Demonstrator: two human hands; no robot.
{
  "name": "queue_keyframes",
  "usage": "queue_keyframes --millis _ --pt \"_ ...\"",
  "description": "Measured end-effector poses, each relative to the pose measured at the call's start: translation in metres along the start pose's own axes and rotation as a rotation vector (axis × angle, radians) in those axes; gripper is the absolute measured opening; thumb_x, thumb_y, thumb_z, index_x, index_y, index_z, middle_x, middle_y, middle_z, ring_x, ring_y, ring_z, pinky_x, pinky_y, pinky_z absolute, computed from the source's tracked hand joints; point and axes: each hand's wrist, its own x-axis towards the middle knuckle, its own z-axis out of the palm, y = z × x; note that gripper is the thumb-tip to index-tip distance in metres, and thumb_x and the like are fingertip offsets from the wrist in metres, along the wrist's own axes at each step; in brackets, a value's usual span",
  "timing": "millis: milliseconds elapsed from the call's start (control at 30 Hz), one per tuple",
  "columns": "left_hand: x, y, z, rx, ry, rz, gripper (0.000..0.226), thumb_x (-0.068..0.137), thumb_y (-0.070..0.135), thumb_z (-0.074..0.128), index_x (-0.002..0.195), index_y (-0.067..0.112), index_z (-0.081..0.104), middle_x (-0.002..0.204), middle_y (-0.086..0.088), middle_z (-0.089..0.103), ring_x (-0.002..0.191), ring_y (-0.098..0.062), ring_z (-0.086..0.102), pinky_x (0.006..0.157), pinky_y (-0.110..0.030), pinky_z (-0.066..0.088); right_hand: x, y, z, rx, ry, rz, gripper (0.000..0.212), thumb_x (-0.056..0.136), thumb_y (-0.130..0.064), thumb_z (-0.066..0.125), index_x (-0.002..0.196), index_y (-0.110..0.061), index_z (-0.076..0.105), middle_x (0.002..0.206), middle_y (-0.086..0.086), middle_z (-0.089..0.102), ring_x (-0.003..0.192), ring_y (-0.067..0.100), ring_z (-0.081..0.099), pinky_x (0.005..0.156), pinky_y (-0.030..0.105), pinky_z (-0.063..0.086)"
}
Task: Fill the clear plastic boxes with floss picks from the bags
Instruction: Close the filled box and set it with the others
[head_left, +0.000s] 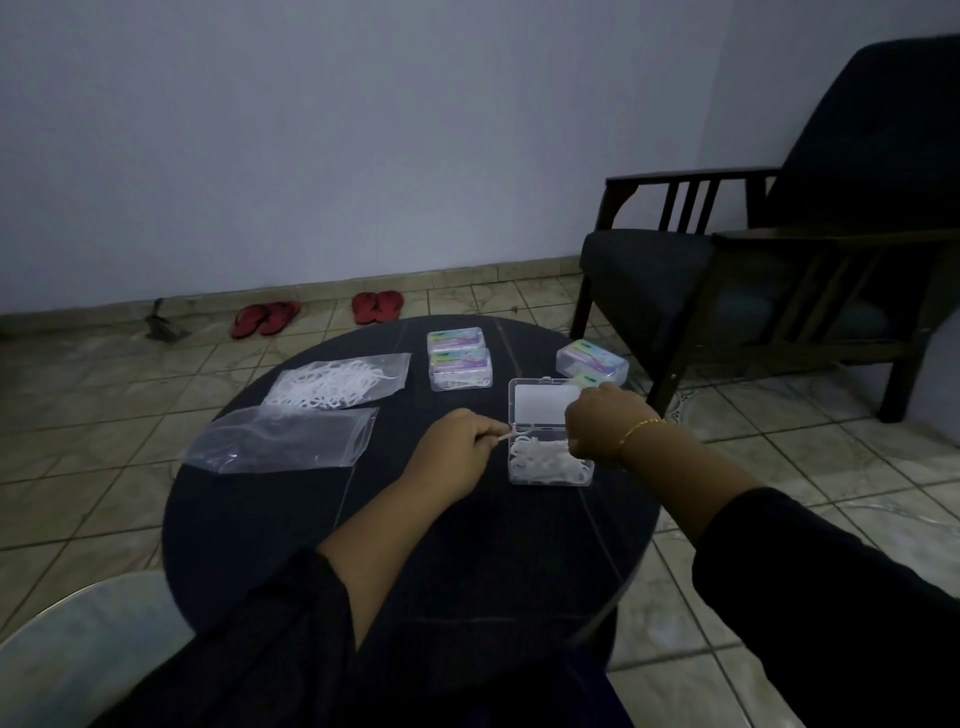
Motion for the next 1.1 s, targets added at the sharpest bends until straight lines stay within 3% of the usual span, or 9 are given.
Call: queue_keyframes --millis 300,433,533,600,767,933,1033,1100 --pt "0.022 0.017 0.032 -0.02 -0.014 0.055 0.028 0.092 0.015 0.059 0.117 0.023 0.068 0.117 0.0 0.063 0.109 -0.016 0.055 0.096 -0.028 0.043 -0.003 0.027 0.017 0.291 0.082 0.135 0.028 0.093 -0.031 0.054 0.113 -0.015 0.064 0.108 0.005 0.063 0.099 0.018 0.057 0.091 0.035 0.05" --pt "0.01 0.013 0.042 -0.059 0.15 0.081 0.034 0.092 0.015 0.056 0.125 0.019 0.061 0.124 0.002 0.057 0.116 -0.015 0.046 0.095 -0.021 0.034 -0.007 0.022 0.023 0.48 0.149 0.185 0.022 0.095 -0.027 0.05 0.102 -0.015 0.068 0.099 0.003 0.065 0.091 0.015 0.06 0.084 0.03 0.052" --pt "-0.003 0.007 0.05 -0.053 0.24 -0.01 0.043 0.09 0.027 0.057 0.132 0.021 0.053 0.132 0.001 0.05 0.121 -0.018 0.044 0.098 -0.028 0.032 -0.011 0.013 0.031 0.675 0.157 0.242 0.017 0.093 -0.021 0.054 0.092 -0.01 0.067 0.086 0.002 0.064 0.081 0.014 0.059 0.071 0.025 0.049" --pt "-0.009 0.003 0.054 0.003 0.199 -0.102 0.055 0.09 0.041 0.055 0.14 0.023 0.042 0.143 0.004 0.041 0.13 -0.018 0.037 0.104 -0.035 0.027 -0.015 0.005 0.038 0.783 0.17 0.276 0.009 0.092 -0.019 0.055 0.092 -0.012 0.062 0.081 -0.001 0.058 0.08 0.015 0.055 0.065 0.02 0.041" --pt "-0.011 -0.013 0.059 0.149 0.105 -0.126 0.069 0.081 0.069 0.049 0.137 0.032 0.038 0.137 0.013 0.047 0.127 -0.017 0.041 0.097 -0.041 0.031 -0.016 -0.013 0.047 1.08 0.158 0.35 0.024 0.091 -0.017 0.058 0.113 -0.011 0.052 0.099 0.009 0.064 0.094 0.02 0.061 0.079 0.027 0.048" --pt "-0.018 -0.028 0.049 0.058 0.142 -0.21 0.086 0.082 0.062 0.058 0.15 0.024 0.022 0.146 0.006 0.041 0.135 -0.017 0.033 0.106 -0.04 0.024 -0.005 -0.026 0.042 1.313 0.068 0.345 0.056 0.088 -0.015 0.063 0.137 -0.01 0.037 0.117 0.014 0.061 0.107 0.025 0.06 0.094 0.038 0.049" --pt "-0.024 -0.032 0.047 -0.018 0.184 -0.213 0.087 0.082 0.057 0.062 0.15 0.023 0.021 0.145 0.006 0.043 0.135 -0.016 0.033 0.107 -0.037 0.021 0.004 -0.032 0.045 1.309 0.001 0.305 0.049 0.083 -0.016 0.068 0.127 -0.016 0.047 0.125 0.009 0.058 0.108 0.021 0.059 0.097 0.04 0.049" --pt "-0.025 -0.034 0.048 -0.037 0.209 -0.209 0.086 0.082 0.055 0.063 0.15 0.022 0.022 0.144 0.006 0.044 0.134 -0.015 0.034 0.107 -0.036 0.02 0.006 -0.036 0.045 1.359 0.023 0.262 0.05 0.083 -0.009 0.066 0.128 -0.016 0.046 0.128 0.002 0.056 0.109 0.016 0.057 0.096 0.033 0.048"
